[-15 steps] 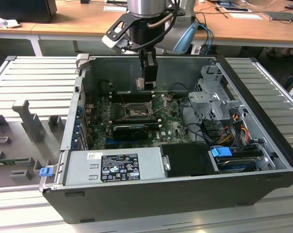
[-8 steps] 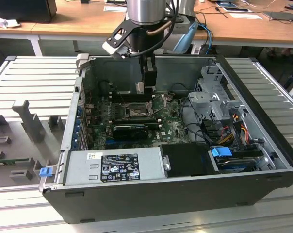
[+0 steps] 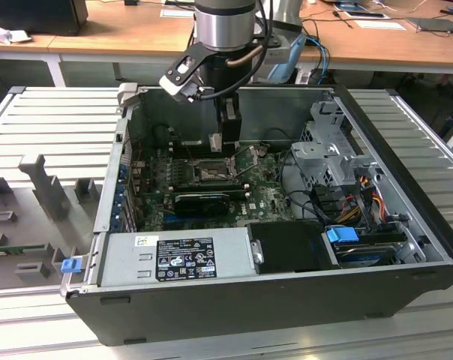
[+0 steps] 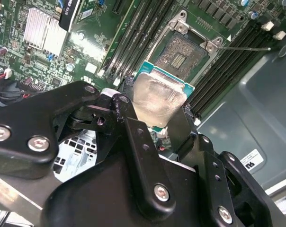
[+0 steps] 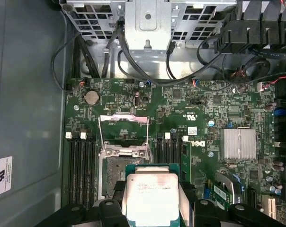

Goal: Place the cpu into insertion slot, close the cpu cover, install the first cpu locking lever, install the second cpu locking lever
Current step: 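Place the cpu into insertion slot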

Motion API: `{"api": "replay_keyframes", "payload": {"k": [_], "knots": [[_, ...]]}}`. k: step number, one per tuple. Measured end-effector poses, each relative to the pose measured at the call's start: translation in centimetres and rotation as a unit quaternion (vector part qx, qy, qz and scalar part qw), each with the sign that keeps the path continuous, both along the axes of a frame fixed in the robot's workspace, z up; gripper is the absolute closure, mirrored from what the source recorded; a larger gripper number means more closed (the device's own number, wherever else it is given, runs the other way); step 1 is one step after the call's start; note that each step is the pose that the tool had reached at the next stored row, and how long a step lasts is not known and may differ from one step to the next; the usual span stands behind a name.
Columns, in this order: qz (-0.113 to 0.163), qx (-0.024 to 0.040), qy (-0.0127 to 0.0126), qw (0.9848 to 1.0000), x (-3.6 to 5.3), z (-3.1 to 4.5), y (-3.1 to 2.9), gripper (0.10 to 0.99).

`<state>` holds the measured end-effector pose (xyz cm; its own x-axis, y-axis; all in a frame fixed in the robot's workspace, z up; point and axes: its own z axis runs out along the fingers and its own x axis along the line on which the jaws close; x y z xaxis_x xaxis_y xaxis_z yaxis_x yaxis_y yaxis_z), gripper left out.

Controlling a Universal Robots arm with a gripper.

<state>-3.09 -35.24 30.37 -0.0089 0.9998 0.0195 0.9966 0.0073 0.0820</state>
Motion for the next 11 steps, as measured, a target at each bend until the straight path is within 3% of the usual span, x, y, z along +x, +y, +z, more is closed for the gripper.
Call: {"api": "replay_keyframes", "payload": {"k": [11], "knots": [[0.0, 0.0, 0.0013, 1.0, -0.06, -2.07, 0.13, 0.561]]}}
